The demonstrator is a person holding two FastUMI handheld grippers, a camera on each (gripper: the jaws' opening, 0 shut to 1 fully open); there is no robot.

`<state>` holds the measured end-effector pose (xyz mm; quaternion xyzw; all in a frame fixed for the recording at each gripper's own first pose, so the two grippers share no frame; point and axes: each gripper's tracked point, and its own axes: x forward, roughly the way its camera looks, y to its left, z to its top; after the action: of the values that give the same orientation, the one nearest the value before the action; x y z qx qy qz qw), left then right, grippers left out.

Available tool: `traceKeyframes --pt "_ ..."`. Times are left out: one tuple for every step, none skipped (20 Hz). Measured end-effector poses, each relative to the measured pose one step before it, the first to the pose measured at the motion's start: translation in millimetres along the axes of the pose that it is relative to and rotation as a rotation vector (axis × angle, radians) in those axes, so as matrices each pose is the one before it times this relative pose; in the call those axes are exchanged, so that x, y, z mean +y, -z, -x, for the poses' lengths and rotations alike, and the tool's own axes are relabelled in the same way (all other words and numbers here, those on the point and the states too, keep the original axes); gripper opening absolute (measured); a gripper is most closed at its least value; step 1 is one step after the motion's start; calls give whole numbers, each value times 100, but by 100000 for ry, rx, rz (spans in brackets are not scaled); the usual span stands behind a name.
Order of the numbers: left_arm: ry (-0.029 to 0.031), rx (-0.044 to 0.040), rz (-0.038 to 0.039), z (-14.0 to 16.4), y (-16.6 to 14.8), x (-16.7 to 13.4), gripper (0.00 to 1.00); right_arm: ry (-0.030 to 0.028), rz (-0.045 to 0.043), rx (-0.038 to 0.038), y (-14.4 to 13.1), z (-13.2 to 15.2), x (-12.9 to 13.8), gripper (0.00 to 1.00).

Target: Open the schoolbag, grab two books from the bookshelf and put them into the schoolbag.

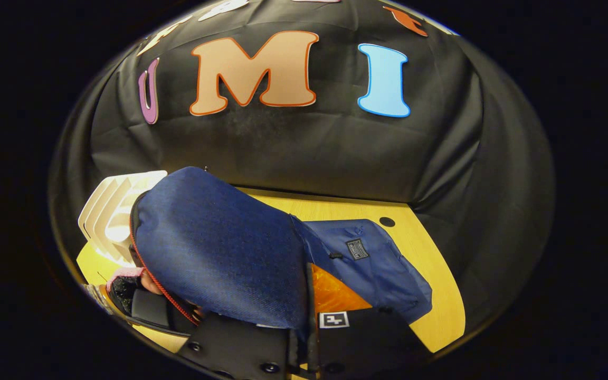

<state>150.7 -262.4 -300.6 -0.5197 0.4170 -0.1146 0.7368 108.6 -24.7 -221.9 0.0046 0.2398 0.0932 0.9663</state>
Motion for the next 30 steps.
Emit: traceKeyframes --pt "-2081 575 -2621 480 17 235 54 117 -1185 226 -39 -24 -198 7" --pt "-851 241 -2080 755 105 65 57 103 -1199 50 -108 -82 -153 7" --pt "397 165 -905 602 46 -129 68 -20 -894 94 61 16 -167 7" --pt "-88 -66 -410 813 36 -69 72 -171 -639 226 -70 -46 -111 7" --pt "-668 -578 -984 804 -103 -46 89 -296 -736 -119 48 76 -24 7" --pt "-2582 -264 -2751 902 -81 497 89 -192 -61 -71 -21 130 -36 7" --pt "-3695 -888 -4706 1010 -152 733 95 -61 316 -254 34 122 -65 7" --pt "-3516 -319 -4895 769 73 679 94 -793 -365 -84 -42 162 150 8" --pt "-1887 -271 -3712 1050 51 405 95 -2662 -1432 -103 0 174 537 10" --pt "-935 -660 -1887 1199 -125 188 89 -2192 -1488 756 181 110 476 14" --pt "-1044 -177 -1919 1616 -65 173 95 -2094 -1359 855 135 242 451 27" --pt "-1573 191 -2166 1152 72 261 95 -1128 -1134 1576 359 201 248 35" --pt "-1712 -139 -2268 1241 96 258 95 -1752 -969 1404 542 581 523 43" --pt "-1345 -597 -2412 1217 61 224 95 -897 -267 136 294 612 533 52" --pt "-1216 -466 -2008 1148 225 260 95 -1234 443 385 193 823 580 60" --pt "-983 -502 -1362 1108 118 332 95 313 500 307 315 815 368 70" --pt "-1938 181 -1267 787 219 344 95 1563 100 -386 312 649 68 80" --pt "-2031 413 -1856 1066 145 485 95 894 -990 -408 -83 838 182 90" --pt "-1878 62 -1657 1112 262 583 95 681 -1677 -194 140 801 339 100" --pt "-1622 -353 -1236 960 221 464 94 534 -2140 -371 -157 881 253 99" --pt "-1117 -931 -1257 1054 -108 261 95 655 -2075 -540 -213 734 256 98" --pt "-1069 -1247 -1272 1039 -16 390 94 876 -1541 -1193 -496 818 215 100" --pt "-1260 -1526 -1376 1259 -256 302 95 1252 -966 -1904 -540 883 206 100" --pt "-1166 -1800 -1293 1102 -390 357 90 1571 -388 -1543 -594 863 149 96" --pt "-429 -2067 -534 1031 -610 181 95 466 -359 -2216 -608 1016 381 99" --pt "134 -2160 86 1036 -667 10 94 206 -1350 -3500 -1206 894 582 95" --pt "191 -2161 198 946 -831 41 95 113 -1443 -3002 -895 892 469 100" --pt "-167 -2449 -225 1040 -963 153 95 690 -1090 -3396 -1177 732 309 97" --pt "-469 -2551 -1046 885 -780 303 94 1041 -750 -3653 -1016 421 136 95" --pt "-1064 -2003 -1297 695 -841 146 90 931 -597 -3245 -1175 378 108 95"
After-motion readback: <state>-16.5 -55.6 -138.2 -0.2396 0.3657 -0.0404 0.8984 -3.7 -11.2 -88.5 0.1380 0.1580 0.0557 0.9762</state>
